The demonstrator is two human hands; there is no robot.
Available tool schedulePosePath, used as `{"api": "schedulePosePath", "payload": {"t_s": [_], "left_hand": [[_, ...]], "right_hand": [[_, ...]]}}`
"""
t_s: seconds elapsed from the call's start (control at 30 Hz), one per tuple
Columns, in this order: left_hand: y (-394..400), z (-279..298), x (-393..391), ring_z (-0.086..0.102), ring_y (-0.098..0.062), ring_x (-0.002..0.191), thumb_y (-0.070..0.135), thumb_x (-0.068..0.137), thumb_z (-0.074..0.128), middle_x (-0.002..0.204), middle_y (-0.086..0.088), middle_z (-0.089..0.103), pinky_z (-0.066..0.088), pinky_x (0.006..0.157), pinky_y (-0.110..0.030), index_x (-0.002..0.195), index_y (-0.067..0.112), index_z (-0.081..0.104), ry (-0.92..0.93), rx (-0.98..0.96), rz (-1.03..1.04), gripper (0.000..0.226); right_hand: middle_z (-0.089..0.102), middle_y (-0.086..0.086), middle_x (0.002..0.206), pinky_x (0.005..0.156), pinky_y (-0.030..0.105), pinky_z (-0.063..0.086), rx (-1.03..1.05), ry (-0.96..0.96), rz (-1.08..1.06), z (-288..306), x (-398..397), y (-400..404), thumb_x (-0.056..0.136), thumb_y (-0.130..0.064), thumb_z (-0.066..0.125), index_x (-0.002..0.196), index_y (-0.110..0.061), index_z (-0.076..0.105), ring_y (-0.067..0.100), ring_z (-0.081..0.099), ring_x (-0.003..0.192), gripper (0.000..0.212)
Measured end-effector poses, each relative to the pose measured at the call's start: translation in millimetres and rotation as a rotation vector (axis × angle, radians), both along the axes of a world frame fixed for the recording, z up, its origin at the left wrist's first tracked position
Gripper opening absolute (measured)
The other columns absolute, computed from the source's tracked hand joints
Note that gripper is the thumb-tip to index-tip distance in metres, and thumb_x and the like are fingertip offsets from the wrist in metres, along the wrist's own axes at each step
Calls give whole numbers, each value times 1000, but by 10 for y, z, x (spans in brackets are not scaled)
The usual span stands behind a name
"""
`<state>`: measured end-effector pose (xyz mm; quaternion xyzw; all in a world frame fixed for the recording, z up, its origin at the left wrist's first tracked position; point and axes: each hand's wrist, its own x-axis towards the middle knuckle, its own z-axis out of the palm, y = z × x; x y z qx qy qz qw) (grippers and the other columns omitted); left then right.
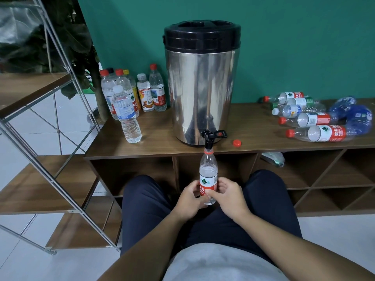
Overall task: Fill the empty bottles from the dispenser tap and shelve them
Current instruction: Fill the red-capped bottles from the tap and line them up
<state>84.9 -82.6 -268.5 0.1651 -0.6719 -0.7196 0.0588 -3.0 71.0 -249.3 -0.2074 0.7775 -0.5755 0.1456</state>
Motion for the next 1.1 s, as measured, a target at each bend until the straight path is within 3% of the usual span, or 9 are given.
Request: {"api": "schedulePosePath", "payload": {"t_s": [0.2, 0.43, 0.57, 0.67, 0.77, 0.87, 0.97, 1.1], "left_hand": [[-12, -37, -37, 79, -19, 118, 1, 94, 89, 128, -6, 80, 66, 92, -35, 138, 15, 63, -6, 8, 6, 53], [-26, -65, -78, 78, -15, 118, 4, 84, 97, 127, 2, 82, 62, 98, -29, 138, 18, 65, 34, -98, 4, 64], [-42, -91, -130, 78, -15, 118, 11, 80, 100, 126, 4, 82, 64, 103, -37, 138, 23, 67, 34, -145, 11, 68], [-24, -115, -179, 79, -16, 115, 6, 79, 99, 124, 3, 82, 65, 100, -35, 137, 23, 67, 33, -153, 39, 67], [-5, -116, -222, 79, -19, 112, -1, 80, 97, 122, -3, 80, 65, 89, -30, 135, 22, 66, 26, -124, 64, 67], [-8, -131, -252, 77, -16, 107, -2, 81, 97, 122, -7, 78, 62, 82, -24, 134, 20, 65, 12, -120, 78, 66], [-20, -170, -271, 77, -18, 114, 6, 79, 100, 123, -1, 79, 64, 88, -27, 133, 25, 66, 1, -148, 85, 67], [-51, -199, -269, 77, -13, 117, 15, 78, 103, 126, 5, 79, 64, 100, -33, 136, 30, 65, -17, -189, 75, 71]], "right_hand": [[85, -7, 99, 93, 43, 67, -29, -29, -37, -7, 16, -58, 76, -6, 97, 103, -19, 83, 12, 82, 98, 33], [85, -7, 97, 94, 41, 66, -33, -53, -45, 32, 27, -70, 80, -10, 97, 100, -17, 82, 12, 82, 97, 26], [85, -11, 103, 99, 37, 65, -2, -48, 2, 69, -5, -25, 85, -14, 95, 106, -26, 82, 5, 80, 102, 27], [83, -15, 109, 105, 33, 61, 61, -26, 70, 144, -62, 34, 89, -21, 92, 113, -32, 80, -2, 76, 108, 29], [83, -13, 117, 111, 39, 58, 2, 4, 101, 346, -175, 73, 98, -24, 85, 124, -23, 79, 3, 76, 114, 27], [81, -12, 121, 114, 42, 56, -71, 46, 51, 644, -322, 79, 104, -41, 76, 131, -25, 76, 5, 74, 119, 31], [82, -2, 112, 106, 45, 60, -159, 60, 2, 962, -451, 11, 111, -41, 62, 123, -23, 76, 14, 77, 111, 26], [80, 14, 98, 90, 45, 64, -232, 9, 3, 1377, -543, -153, 114, -47, 54, 115, -14, 75, 31, 78, 93, 38]]}}
